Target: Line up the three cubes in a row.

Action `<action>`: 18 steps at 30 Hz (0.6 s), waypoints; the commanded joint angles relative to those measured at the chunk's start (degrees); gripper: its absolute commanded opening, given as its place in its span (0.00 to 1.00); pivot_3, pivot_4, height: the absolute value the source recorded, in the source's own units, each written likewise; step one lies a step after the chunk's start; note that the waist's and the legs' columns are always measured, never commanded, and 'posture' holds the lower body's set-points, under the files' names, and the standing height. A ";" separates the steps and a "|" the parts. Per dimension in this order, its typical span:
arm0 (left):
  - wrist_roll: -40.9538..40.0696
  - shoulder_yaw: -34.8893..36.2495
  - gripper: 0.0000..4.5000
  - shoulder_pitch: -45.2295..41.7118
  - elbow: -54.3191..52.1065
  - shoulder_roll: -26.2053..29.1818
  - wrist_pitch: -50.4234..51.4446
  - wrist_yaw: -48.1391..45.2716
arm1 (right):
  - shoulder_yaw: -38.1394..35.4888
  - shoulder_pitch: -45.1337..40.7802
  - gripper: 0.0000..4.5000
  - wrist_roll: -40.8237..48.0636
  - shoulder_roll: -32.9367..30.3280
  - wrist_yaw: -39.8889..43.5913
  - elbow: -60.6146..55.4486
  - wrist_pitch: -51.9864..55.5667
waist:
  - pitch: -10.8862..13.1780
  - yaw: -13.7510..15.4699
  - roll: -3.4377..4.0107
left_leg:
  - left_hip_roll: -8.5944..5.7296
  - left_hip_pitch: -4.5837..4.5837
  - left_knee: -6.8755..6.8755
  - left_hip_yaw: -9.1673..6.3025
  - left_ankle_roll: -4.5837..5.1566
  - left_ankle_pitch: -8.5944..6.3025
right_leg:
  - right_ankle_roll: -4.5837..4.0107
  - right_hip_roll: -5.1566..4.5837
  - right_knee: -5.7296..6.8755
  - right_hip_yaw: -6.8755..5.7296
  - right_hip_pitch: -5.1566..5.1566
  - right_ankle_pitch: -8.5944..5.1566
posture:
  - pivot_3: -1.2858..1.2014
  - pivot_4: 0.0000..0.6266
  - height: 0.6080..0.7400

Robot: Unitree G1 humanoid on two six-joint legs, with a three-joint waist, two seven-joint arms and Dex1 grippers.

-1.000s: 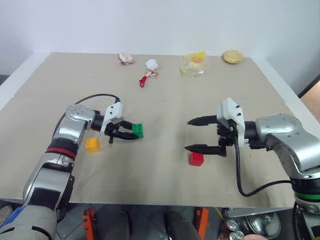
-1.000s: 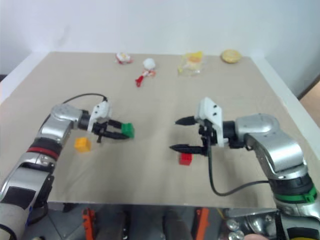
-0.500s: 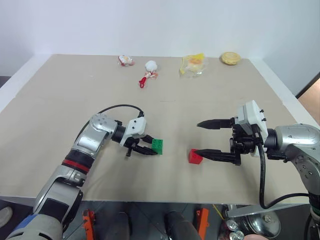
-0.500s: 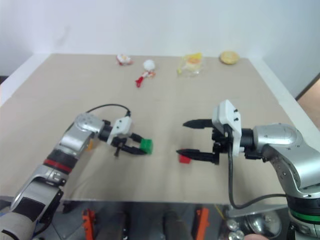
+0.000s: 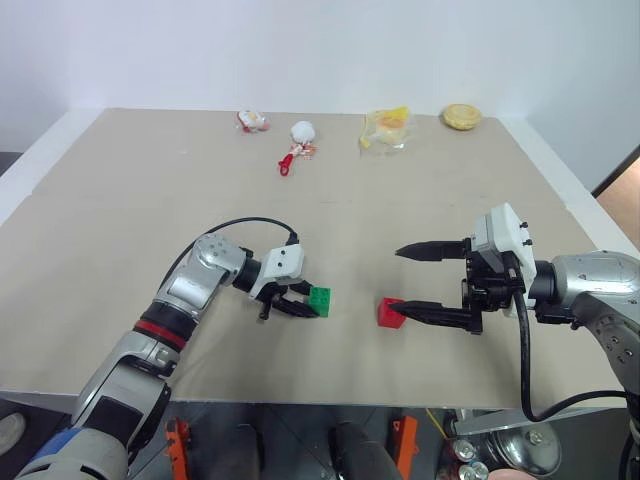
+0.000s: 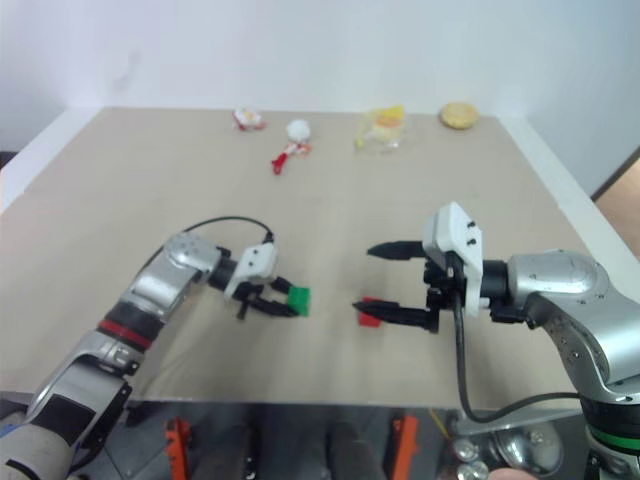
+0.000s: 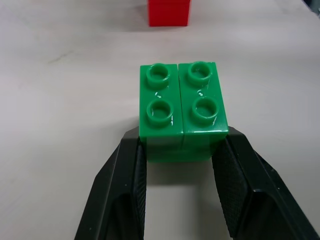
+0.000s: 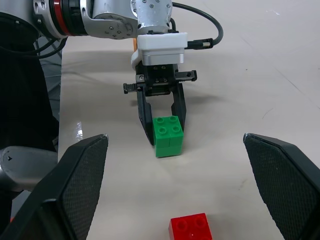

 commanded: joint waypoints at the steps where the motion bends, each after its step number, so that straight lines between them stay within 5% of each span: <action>1: -0.64 0.10 0.29 1.34 -5.69 0.80 2.76 0.65 | -2.13 -0.42 1.00 0.90 -1.00 -0.42 -1.30 -0.53 | 0.00 0.01 0.00 | 0.00 0.00 0.00 -0.01 0.00 0.00 | 0.00 0.00 0.00 0.00 0.00 0.00 | 0.52 0.24 1.00; 18: -0.41 -0.91 0.29 4.13 -12.26 1.04 8.59 3.17 | -0.75 -1.11 1.00 0.11 -0.70 -0.46 -0.39 -1.32 | 0.00 0.01 0.00 | 0.00 0.01 0.01 0.00 0.00 0.00 | 0.00 0.00 0.00 0.00 0.01 0.00 | 0.52 0.24 1.00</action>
